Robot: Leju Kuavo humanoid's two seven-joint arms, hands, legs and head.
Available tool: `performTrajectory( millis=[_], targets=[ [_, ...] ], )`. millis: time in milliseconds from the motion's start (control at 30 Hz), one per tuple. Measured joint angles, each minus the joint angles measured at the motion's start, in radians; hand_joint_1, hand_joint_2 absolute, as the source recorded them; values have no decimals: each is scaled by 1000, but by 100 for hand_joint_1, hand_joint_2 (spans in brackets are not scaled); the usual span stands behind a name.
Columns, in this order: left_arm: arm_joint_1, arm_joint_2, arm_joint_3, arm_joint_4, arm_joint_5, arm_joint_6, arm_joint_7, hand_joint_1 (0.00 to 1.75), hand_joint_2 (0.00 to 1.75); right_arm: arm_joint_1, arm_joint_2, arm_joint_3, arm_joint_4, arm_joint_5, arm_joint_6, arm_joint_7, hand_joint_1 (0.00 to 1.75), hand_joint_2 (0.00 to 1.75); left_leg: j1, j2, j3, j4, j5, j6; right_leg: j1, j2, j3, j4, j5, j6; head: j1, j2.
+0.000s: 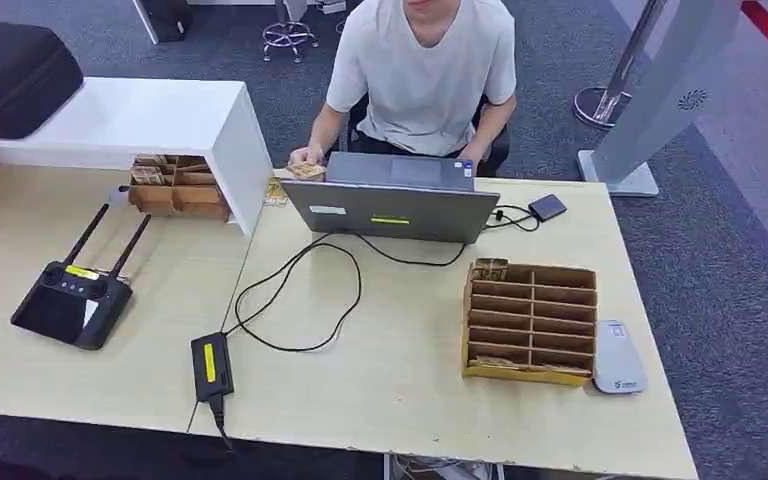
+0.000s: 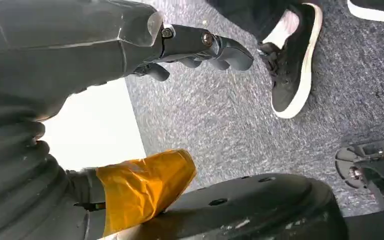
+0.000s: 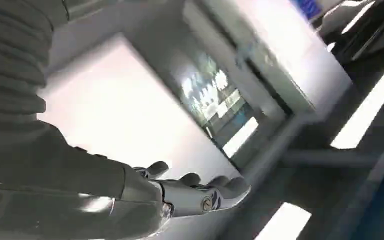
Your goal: Pass the card to the sensor for recognition and then transmit it.
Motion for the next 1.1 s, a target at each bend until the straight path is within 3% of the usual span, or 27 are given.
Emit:
performTrajectory(
  millis=[33,100,267,433,733,1100],
  targets=[
    [-4,1,-12,2,-3,-7,4,0,175,5,-28,72,-47,142,-34,39,0,175,0,3,1,0,0,0,0,3,-1,0,1,-1,1,0],
    [-8,2,-27,6,-6,-15,6,0,175,16,-86,172,-91,236,-80,97,0,175,0,5,3,0,0,0,0,5,-1,-1,1,1,1,0],
    [-10,2,-31,6,-10,-22,7,0,175,20,-205,371,-129,301,-162,156,0,175,0,2,1,1,2,3,0,0,0,-1,2,2,0,0],
    [-14,4,-69,6,-13,-28,9,0,175,17,-276,510,-130,320,-183,181,0,175,0,1,1,1,2,3,0,0,0,-1,2,2,1,0],
    [-17,5,-80,6,-16,-32,17,0,175,-47,-338,686,-133,353,-179,210,0,175,1,1,1,1,2,3,0,0,0,-1,2,2,1,0],
    [-22,7,-123,6,-16,-45,18,0,175,-83,-355,760,-133,359,-175,212,0,175,0,2,1,1,2,3,0,0,0,-1,2,2,0,0]
  ],
)
